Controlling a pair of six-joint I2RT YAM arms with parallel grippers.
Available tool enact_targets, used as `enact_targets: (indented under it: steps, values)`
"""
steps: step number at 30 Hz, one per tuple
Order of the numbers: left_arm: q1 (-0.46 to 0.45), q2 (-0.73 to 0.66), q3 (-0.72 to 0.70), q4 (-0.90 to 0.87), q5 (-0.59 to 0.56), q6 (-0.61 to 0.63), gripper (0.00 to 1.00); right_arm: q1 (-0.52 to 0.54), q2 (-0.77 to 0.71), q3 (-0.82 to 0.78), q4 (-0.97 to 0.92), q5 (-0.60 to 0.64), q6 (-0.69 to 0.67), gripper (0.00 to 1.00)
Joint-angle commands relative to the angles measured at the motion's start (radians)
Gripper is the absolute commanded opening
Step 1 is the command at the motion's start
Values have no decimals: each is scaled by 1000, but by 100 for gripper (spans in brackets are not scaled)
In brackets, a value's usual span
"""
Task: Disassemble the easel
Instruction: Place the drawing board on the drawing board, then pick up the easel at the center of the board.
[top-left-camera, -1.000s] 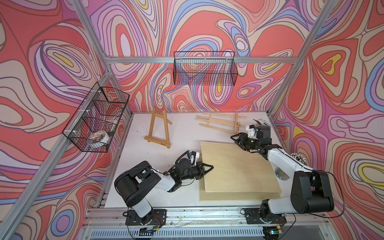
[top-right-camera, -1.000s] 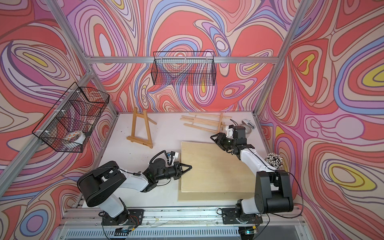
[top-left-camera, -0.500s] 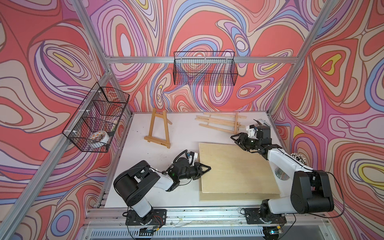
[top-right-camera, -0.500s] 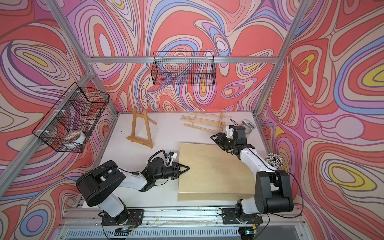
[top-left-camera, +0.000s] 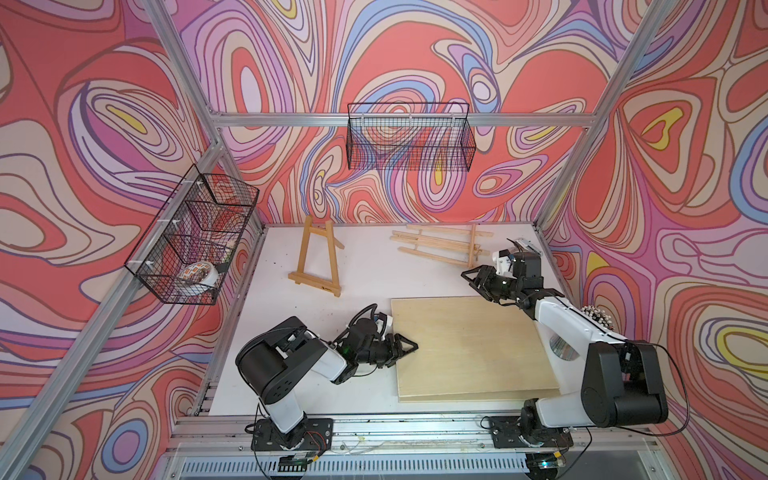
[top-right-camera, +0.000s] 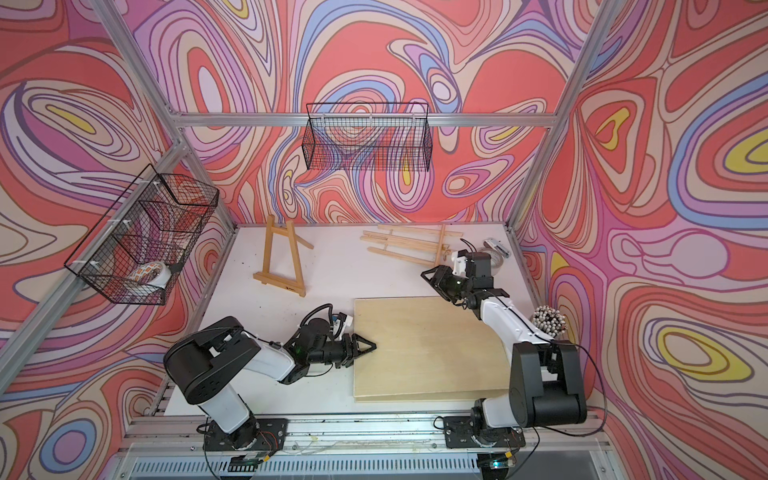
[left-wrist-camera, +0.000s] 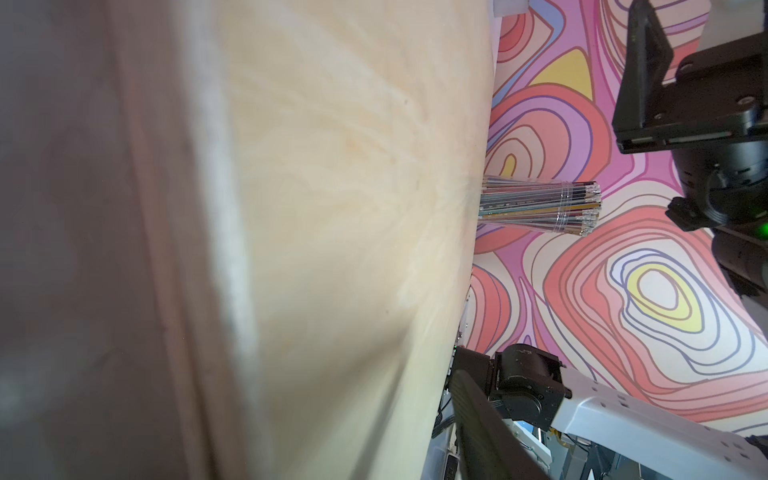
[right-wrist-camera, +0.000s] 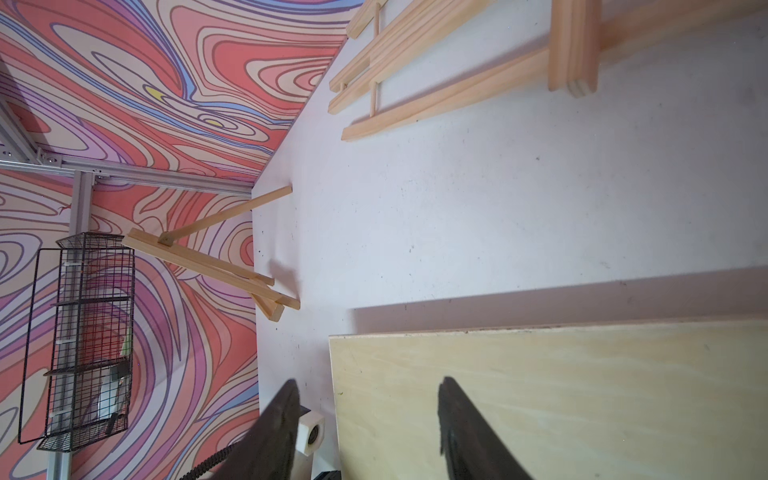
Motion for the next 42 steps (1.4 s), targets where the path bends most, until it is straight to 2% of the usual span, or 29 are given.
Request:
enact_targets:
  steps: [1,3,7,15,21,25,32,36,39,42]
  values:
    - [10,-50,9,-121,2,61,69,3,-3,-3,-14,12,1,55]
    - [12,-93,29,-243,-21,108,77,4,-4,-4,-13,11,1,55]
    - [14,-187,111,-579,-84,237,84,3,-7,-7,-12,11,1,55]
    - [14,-213,295,-974,-148,430,92,3,-6,-6,-13,11,1,55]
    - [14,-204,370,-1074,-139,498,96,4,0,-4,-16,9,1,55]
    - [14,-226,420,-1151,-173,532,96,4,0,-4,-16,8,1,55]
    - [14,-364,566,-1376,-255,612,97,3,-2,-5,-12,9,1,55]
    - [14,-508,748,-1514,-282,693,99,3,-18,-17,2,9,-1,55]
    - [14,-551,970,-1647,-392,791,99,3,-34,-25,18,8,-2,55]
    - [21,-558,1109,-1714,-522,869,100,8,-50,-29,39,-1,-7,53]
